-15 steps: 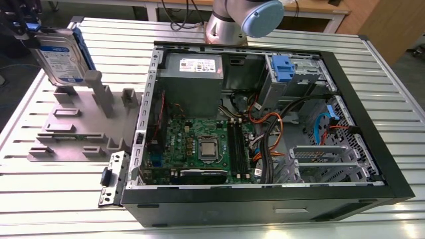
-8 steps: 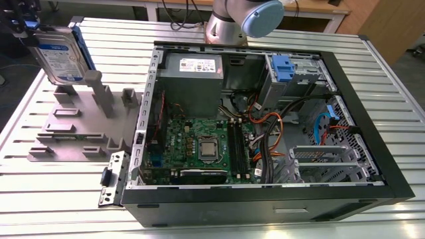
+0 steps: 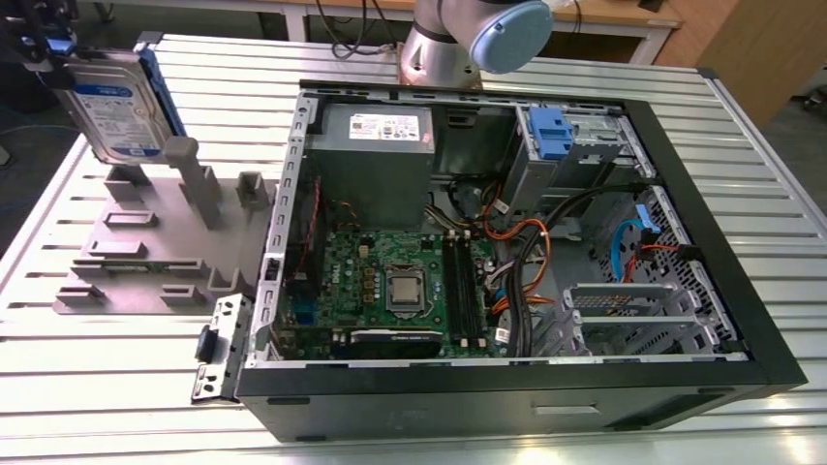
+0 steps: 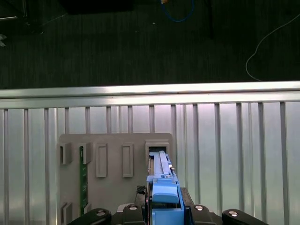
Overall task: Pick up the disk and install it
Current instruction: 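Pick up the disk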
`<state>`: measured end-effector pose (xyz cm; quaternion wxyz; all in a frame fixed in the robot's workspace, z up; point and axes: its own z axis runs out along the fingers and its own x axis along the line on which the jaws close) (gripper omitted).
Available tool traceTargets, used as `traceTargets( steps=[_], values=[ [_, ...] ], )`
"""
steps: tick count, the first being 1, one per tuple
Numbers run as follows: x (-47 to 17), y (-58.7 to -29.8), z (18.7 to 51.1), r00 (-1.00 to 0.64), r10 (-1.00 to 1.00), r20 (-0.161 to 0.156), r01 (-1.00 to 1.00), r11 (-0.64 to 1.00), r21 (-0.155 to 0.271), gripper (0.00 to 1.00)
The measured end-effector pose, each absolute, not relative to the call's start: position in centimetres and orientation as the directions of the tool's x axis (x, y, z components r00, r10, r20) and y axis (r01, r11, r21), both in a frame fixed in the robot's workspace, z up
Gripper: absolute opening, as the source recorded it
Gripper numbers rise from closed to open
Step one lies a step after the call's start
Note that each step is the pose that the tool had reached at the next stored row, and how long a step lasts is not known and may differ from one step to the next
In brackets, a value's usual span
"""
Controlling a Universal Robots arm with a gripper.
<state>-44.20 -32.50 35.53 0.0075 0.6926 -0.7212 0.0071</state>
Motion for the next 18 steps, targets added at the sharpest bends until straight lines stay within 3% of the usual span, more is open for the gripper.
traceTargets(
  steps=[18],
  values=[
    [-44.20, -32.50, 35.92, -0.040, -0.999, 0.020, -0.999, 0.041, 0.000, 0.36]
  ],
)
